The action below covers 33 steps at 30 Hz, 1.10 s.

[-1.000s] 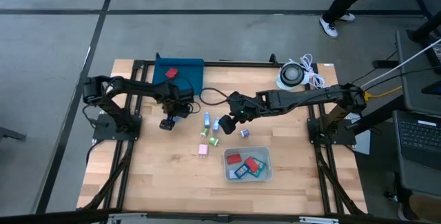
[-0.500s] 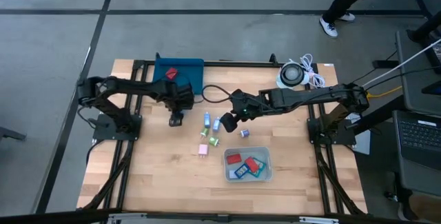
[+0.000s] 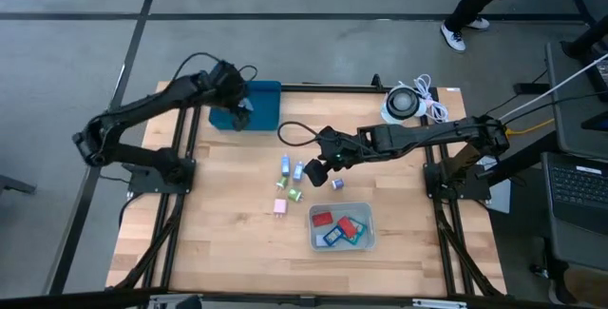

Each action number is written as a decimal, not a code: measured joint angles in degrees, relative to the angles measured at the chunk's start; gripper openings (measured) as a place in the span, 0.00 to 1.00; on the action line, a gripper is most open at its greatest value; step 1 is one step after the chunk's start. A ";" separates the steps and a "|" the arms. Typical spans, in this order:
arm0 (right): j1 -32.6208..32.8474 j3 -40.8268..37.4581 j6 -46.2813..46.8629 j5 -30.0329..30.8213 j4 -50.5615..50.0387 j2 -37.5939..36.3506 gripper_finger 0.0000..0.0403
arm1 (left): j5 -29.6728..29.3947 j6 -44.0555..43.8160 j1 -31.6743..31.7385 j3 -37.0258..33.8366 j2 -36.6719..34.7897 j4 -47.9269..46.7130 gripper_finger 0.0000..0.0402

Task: Pick & Place Office items
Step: Put the left blue charger adapter into the blue bin

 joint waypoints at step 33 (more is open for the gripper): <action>0.00 -0.02 2.82 1.49 0.07 0.02 0.88 | 1.34 10.45 8.62 22.48 38.69 4.00 0.50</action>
